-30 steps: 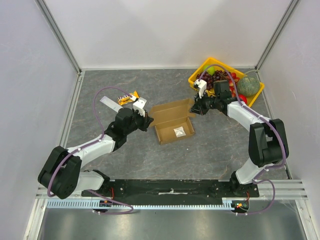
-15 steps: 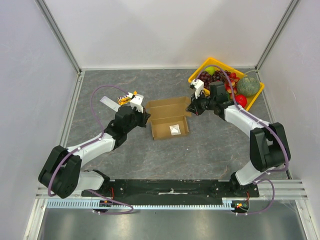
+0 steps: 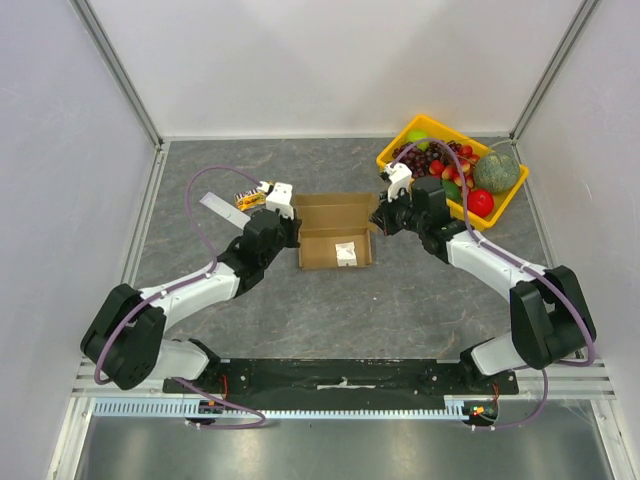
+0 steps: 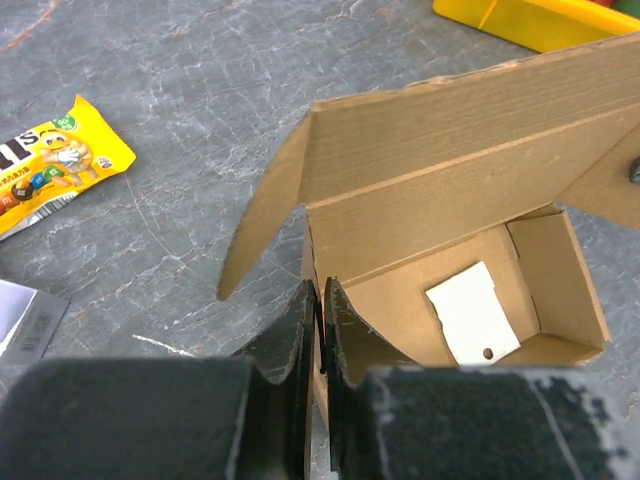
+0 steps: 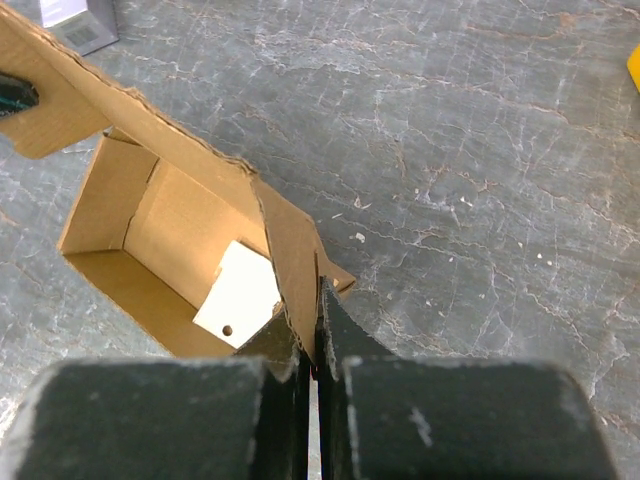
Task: Fold the paper box
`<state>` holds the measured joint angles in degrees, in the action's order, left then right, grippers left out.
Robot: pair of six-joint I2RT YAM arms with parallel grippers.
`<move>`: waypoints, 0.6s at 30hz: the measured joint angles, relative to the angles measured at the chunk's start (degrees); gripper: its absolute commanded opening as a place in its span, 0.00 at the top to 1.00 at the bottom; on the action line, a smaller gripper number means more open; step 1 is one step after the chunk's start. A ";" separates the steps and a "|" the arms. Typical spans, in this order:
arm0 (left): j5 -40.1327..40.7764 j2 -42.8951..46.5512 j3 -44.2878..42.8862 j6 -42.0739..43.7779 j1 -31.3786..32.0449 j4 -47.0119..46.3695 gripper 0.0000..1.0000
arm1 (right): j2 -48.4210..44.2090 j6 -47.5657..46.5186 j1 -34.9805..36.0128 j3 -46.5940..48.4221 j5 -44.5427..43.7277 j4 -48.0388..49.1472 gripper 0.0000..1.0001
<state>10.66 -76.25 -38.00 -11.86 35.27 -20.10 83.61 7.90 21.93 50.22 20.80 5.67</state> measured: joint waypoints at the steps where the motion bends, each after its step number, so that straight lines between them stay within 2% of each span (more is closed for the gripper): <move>1: 1.11 -0.24 -0.09 0.02 0.46 0.17 0.88 | -0.17 0.52 0.74 -0.20 -1.60 0.11 1.00; 9: 11.21 -2.97 -0.85 0.13 6.08 1.03 0.82 | -0.42 3.45 4.74 -1.53 -11.52 0.63 1.00; 18: 16.41 -5.31 -0.85 0.42 9.79 1.11 0.78 | -3.41 4.57 7.50 -6.62 -16.68 2.82 1.00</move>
<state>27.07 -81.56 -38.85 -11.44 45.06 -18.98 80.20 12.47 29.43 43.59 4.12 8.49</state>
